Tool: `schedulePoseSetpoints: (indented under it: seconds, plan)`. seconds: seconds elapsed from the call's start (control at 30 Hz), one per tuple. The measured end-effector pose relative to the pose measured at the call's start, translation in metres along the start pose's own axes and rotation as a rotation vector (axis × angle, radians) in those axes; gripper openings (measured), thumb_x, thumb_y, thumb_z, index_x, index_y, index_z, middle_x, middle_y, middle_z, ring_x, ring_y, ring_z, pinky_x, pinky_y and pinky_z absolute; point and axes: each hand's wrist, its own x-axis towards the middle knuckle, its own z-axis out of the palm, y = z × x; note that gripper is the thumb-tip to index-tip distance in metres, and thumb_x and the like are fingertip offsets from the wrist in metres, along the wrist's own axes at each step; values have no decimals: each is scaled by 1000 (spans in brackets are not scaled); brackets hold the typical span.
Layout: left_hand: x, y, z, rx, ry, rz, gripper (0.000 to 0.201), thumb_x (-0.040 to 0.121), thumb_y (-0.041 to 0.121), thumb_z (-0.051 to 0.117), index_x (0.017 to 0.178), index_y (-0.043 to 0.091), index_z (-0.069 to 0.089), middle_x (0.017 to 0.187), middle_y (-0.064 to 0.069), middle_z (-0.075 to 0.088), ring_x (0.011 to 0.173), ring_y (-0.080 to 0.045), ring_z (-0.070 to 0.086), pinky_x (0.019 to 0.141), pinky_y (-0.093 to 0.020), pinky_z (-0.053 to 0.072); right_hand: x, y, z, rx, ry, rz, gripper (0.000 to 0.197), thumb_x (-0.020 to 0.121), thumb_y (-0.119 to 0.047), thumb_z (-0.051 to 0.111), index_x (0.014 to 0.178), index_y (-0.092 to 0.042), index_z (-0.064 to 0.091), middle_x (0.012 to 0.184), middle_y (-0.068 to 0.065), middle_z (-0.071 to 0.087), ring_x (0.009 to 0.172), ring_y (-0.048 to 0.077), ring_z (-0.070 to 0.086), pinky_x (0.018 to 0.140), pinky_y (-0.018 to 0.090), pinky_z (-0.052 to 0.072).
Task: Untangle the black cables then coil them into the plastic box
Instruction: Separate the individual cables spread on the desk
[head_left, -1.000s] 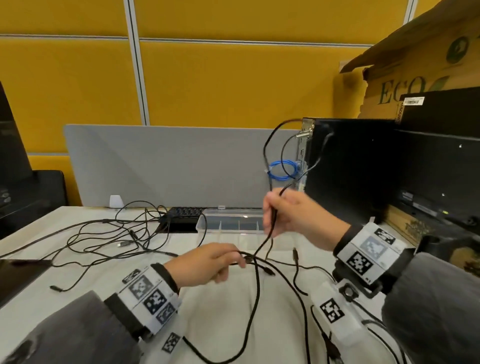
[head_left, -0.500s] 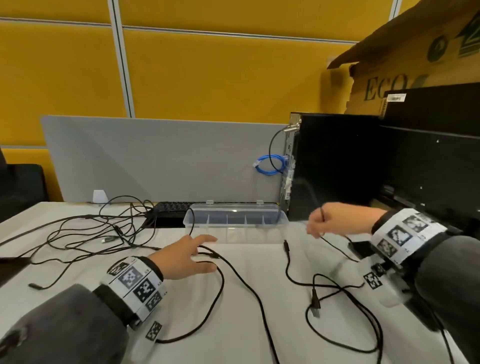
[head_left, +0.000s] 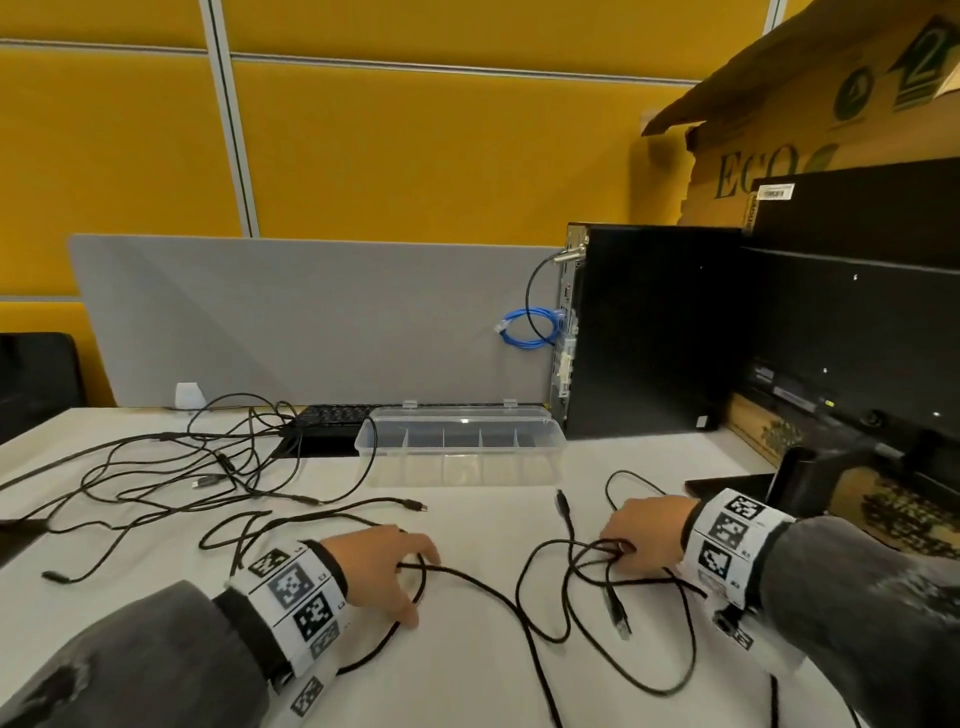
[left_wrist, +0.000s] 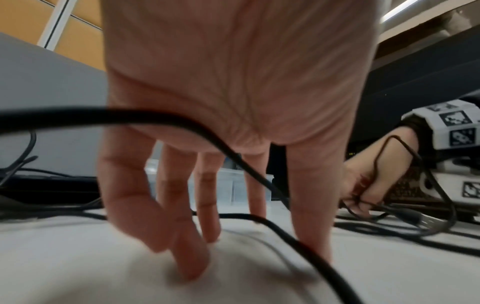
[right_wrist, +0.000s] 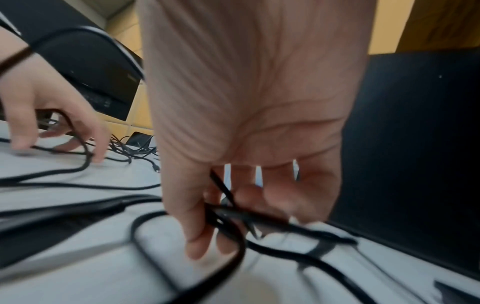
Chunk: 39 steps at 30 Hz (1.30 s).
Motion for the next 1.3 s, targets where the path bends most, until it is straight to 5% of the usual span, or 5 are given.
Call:
schedulePoseSetpoints:
  seconds: [0.2, 0.47, 0.63, 0.83, 1.3]
  plan:
    - [2, 1, 4, -38, -48, 17, 42, 86, 28, 61, 124, 23, 46, 103, 3, 51, 84, -13, 53, 62, -17, 43, -28, 27, -69, 475, 408, 68, 16, 96, -23, 43, 92, -16, 57, 74, 1, 56, 51, 9, 47, 44, 16, 41]
    - [-8, -7, -20, -239, 202, 88, 58, 82, 53, 58, 132, 32, 39, 131, 5, 45, 110, -9, 48, 94, -25, 42, -55, 8, -155, 1255, 980, -218, 25, 101, -19, 35, 81, -12, 49, 68, 7, 53, 39, 14, 53, 39, 23, 48]
    - [-37, 1, -78, -831, 753, 328, 102, 61, 54, 66, 143, 42, 8, 147, 12, 21, 135, -5, 19, 108, -33, 24, -55, -57, -178, 1567, 790, -565, 21, 101, -20, 35, 87, -9, 47, 71, 7, 56, 50, 18, 56, 52, 28, 53]
    - [-36, -12, -74, -1204, 396, 435, 67, 73, 33, 69, 131, 28, 36, 84, -2, 67, 69, -14, 64, 71, -27, 50, -19, -124, -168, 1724, 511, -662, 15, 100, -16, 37, 89, -9, 45, 74, 7, 57, 49, 17, 56, 53, 27, 53]
    - [-43, -155, -85, -1323, 764, -74, 24, 97, 20, 46, 74, 12, 48, 56, 1, 50, 39, -7, 43, 34, -14, 26, 49, -194, -129, 702, 389, -506, 79, 86, -23, 64, 145, -30, 12, 136, 7, 27, 97, 17, 47, 85, 30, 47]
